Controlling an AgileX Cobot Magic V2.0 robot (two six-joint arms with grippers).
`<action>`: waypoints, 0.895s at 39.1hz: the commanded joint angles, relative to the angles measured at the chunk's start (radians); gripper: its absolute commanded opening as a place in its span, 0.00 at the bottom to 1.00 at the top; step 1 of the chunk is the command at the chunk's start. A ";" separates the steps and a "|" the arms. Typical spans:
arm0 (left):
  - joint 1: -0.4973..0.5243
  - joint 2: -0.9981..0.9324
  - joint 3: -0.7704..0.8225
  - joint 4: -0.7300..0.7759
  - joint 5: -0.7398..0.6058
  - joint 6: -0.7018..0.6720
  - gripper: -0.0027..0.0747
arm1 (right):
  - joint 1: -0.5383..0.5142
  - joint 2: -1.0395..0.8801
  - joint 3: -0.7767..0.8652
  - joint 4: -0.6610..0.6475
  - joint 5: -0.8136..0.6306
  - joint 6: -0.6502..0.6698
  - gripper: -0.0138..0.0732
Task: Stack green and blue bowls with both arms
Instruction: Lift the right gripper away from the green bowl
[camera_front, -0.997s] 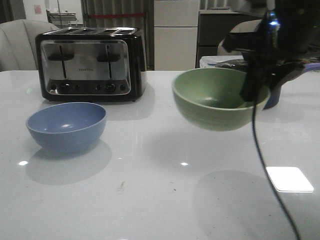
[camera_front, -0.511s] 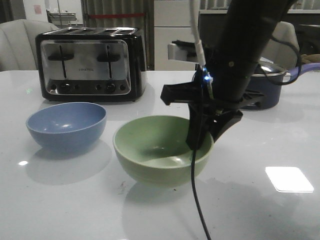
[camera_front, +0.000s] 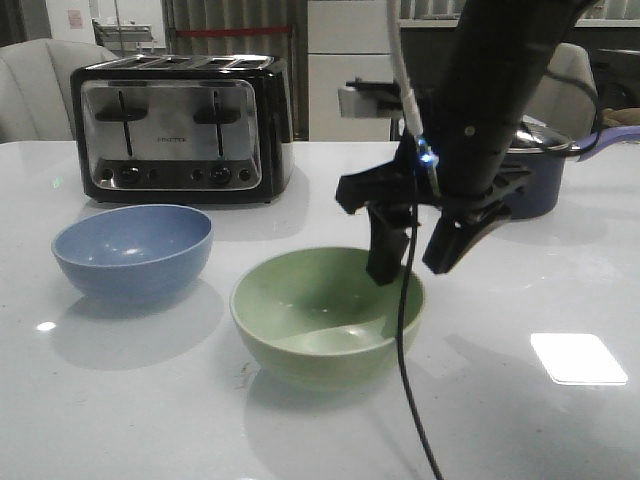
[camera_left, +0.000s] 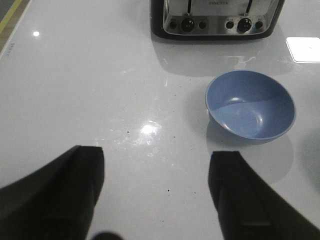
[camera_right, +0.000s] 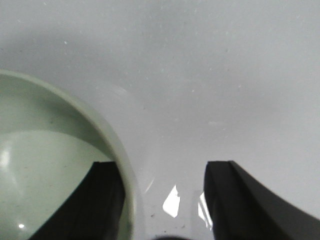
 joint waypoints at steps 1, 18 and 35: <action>-0.005 0.007 -0.028 -0.007 -0.076 -0.001 0.69 | 0.010 -0.153 0.006 -0.014 -0.060 -0.040 0.69; -0.005 0.007 -0.026 -0.007 -0.076 -0.001 0.69 | 0.069 -0.726 0.415 -0.007 -0.171 -0.053 0.63; -0.169 0.169 0.000 -0.022 -0.147 0.028 0.69 | 0.069 -1.238 0.719 -0.007 -0.183 -0.052 0.63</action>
